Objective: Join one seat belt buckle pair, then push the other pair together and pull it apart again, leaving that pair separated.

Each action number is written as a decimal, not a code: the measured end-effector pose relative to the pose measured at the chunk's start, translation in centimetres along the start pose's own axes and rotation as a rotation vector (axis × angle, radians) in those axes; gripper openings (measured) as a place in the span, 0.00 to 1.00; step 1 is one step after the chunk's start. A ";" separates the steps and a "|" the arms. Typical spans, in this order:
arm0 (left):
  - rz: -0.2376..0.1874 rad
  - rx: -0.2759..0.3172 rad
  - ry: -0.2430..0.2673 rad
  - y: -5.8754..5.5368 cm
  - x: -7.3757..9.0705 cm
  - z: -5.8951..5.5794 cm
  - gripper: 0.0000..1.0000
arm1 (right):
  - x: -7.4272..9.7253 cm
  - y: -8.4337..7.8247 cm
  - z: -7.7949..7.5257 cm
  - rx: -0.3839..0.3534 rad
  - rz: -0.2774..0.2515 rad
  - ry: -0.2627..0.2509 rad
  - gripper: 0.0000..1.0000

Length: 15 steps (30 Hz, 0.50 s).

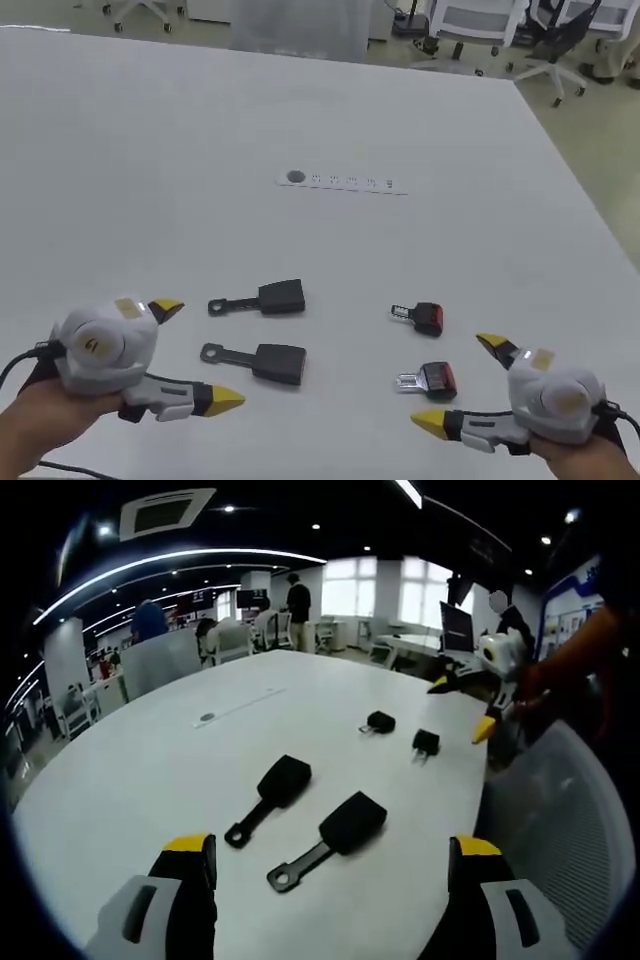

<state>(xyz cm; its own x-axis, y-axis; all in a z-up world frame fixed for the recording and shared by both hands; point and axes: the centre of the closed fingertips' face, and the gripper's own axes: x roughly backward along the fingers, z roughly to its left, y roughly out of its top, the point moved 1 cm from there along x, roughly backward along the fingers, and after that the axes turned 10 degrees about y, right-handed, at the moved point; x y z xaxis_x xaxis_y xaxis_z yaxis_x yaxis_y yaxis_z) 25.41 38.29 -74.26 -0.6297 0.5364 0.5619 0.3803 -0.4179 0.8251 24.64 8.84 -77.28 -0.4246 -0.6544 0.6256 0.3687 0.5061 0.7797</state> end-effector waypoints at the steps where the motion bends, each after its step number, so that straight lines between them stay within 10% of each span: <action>1: 0.003 -0.003 -0.001 0.0 -0.1 0.0 0.99 | -0.1 0.0 -0.1 -0.004 -0.001 0.006 0.97; 15: 0.043 -0.044 -0.039 -0.3 -2.2 -0.6 0.98 | -1.1 -0.5 -1.2 0.018 0.048 0.120 0.91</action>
<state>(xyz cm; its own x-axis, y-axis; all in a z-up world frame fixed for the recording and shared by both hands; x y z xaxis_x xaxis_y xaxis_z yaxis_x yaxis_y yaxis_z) 26.27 36.74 -75.79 -0.5860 0.5449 0.5997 0.3761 -0.4726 0.7970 25.90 8.60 -78.35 -0.3043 -0.6911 0.6556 0.3714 0.5477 0.7497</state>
